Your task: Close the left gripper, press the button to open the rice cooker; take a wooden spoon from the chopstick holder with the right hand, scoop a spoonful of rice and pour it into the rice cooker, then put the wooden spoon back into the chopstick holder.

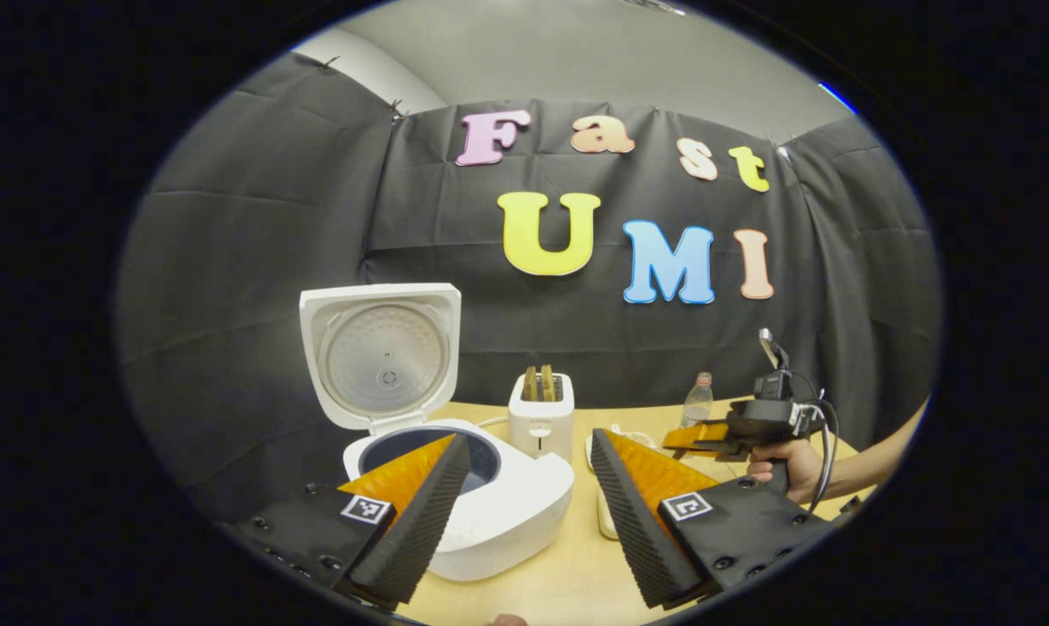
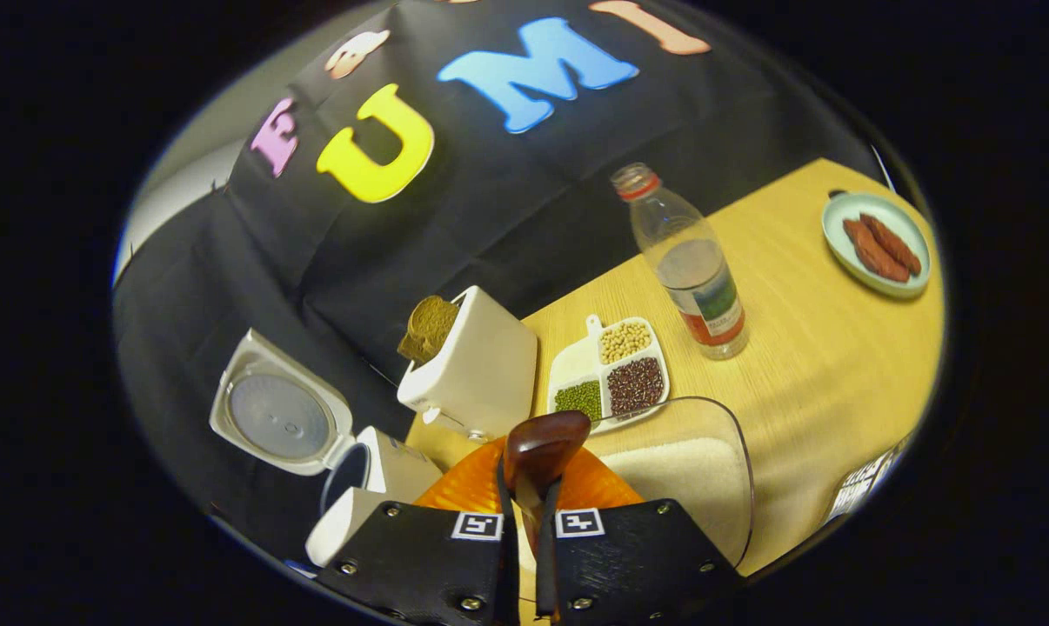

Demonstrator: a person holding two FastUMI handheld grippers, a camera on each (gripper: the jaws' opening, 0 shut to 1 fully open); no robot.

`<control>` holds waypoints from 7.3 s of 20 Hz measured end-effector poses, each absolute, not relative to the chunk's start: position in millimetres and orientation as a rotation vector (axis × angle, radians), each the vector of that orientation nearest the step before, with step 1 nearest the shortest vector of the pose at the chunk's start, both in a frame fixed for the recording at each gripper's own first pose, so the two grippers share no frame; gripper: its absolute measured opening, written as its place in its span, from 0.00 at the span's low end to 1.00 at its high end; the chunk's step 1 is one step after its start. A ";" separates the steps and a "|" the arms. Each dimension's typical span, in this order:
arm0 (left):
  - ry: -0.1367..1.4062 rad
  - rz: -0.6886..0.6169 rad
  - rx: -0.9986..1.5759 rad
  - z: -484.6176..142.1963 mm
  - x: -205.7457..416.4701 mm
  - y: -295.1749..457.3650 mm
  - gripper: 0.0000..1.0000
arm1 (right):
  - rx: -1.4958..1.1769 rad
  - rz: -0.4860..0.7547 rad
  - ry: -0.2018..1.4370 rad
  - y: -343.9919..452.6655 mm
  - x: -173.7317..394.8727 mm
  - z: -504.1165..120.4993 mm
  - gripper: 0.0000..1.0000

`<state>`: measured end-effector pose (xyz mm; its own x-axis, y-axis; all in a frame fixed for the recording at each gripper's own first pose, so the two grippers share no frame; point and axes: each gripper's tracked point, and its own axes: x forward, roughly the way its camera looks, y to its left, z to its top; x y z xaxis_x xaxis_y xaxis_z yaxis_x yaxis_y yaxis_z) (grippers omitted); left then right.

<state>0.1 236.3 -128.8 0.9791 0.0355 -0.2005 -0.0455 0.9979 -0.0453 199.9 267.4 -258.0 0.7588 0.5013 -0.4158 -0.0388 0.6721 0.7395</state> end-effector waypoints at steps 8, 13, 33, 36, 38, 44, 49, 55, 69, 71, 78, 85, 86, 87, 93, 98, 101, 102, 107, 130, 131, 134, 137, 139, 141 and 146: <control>0.146 -0.014 -0.050 -103.5 -1.1 220.3 0.96 | 1.137 0.312 0.538 220.7 195.2 -185.9 0.07; 0.142 -0.034 -0.054 -111.3 -3.6 222.5 0.97 | 1.243 0.356 0.490 214.8 183.7 -135.0 0.08; 0.199 0.055 -0.016 -164.0 -40.9 278.2 0.97 | 1.164 0.684 0.551 388.7 213.9 -47.1 0.07; 0.199 0.048 0.000 -166.0 -49.1 279.4 0.99 | 1.094 0.724 0.570 422.4 215.5 -50.1 0.07; 0.199 0.054 0.007 -165.5 -53.5 283.0 0.97 | 1.019 0.745 0.577 443.7 217.1 -54.5 0.08; 0.205 0.078 -0.031 -168.8 -64.6 290.1 0.97 | 0.754 0.804 0.569 516.8 221.5 -76.9 0.07; 0.191 0.079 -0.012 -168.7 -66.3 289.6 0.97 | 0.534 0.836 0.574 563.4 218.5 -106.7 0.08; 0.210 0.107 -0.001 -173.6 -76.5 296.4 0.98 | 0.244 0.888 0.521 609.3 206.6 -136.9 0.07; 0.249 0.212 -0.005 -185.7 -96.1 307.6 0.98 | -0.511 1.181 0.183 671.1 130.6 -158.6 0.08; 0.250 0.216 0.002 -186.0 -99.0 306.8 0.98 | -0.578 1.208 0.121 669.1 117.6 -156.0 0.08; 0.236 0.198 -0.015 -179.6 -101.8 298.4 0.97 | -0.274 1.168 0.182 646.0 127.9 -109.0 0.07; 0.213 0.186 -0.099 -173.4 -95.9 289.9 0.97 | 0.252 0.997 0.316 579.6 160.6 -55.9 0.08; 0.212 0.182 -0.101 -172.2 -94.4 288.2 0.97 | 0.304 0.978 0.337 568.6 162.8 -52.3 0.07; 0.208 0.176 -0.102 -171.4 -92.7 287.1 0.99 | 0.349 0.961 0.348 558.7 166.5 -51.0 0.08; 0.192 0.141 -0.099 -165.0 -81.6 276.0 0.98 | 0.513 0.843 0.369 477.4 160.0 -38.6 0.07; 0.156 0.120 -0.091 -149.9 -69.8 262.4 0.97 | 0.549 0.736 0.345 392.4 151.8 -39.0 0.07; 0.158 0.083 -0.104 -147.0 -65.1 246.9 0.96 | 0.584 0.668 0.327 345.1 145.8 -36.5 0.07; 0.156 0.068 -0.110 -144.3 -63.8 241.1 0.98 | 0.587 0.646 0.320 330.5 145.8 -37.5 0.07; 0.158 0.036 -0.088 -133.7 -45.6 216.0 0.98 | 0.605 0.525 0.317 258.1 140.5 -49.7 0.07; 0.100 -0.014 0.006 -65.4 -18.9 158.7 0.97 | 0.570 0.077 0.396 50.1 123.5 -142.9 0.07; 0.096 -0.016 0.013 -62.7 -18.9 156.5 0.97 | 0.562 0.057 0.406 45.7 120.6 -149.5 0.07; 0.104 -0.021 0.019 -62.7 -18.0 151.7 0.96 | 0.538 0.000 0.433 38.1 120.7 -174.8 0.07; 0.110 -0.014 0.017 -59.2 -21.7 147.7 0.96 | 0.484 -0.041 0.488 38.2 119.7 -206.4 0.08; 0.100 -0.007 0.032 -51.5 -24.4 146.0 0.96 | 0.459 -0.041 0.519 41.7 119.3 -220.4 0.08; 0.100 0.008 0.030 -48.9 -23.7 145.6 0.96 | 0.450 -0.023 0.544 49.5 122.2 -233.7 0.07; 0.128 0.050 0.002 -57.6 -25.6 143.1 0.97 | 0.410 0.005 0.611 60.7 127.4 -267.5 0.08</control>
<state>-25.6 143.1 -57.6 0.9905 0.0495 -0.1280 -0.0493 0.9988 0.0053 127.4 60.7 -267.5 0.8214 0.1246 -0.5566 0.1148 0.9198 0.3753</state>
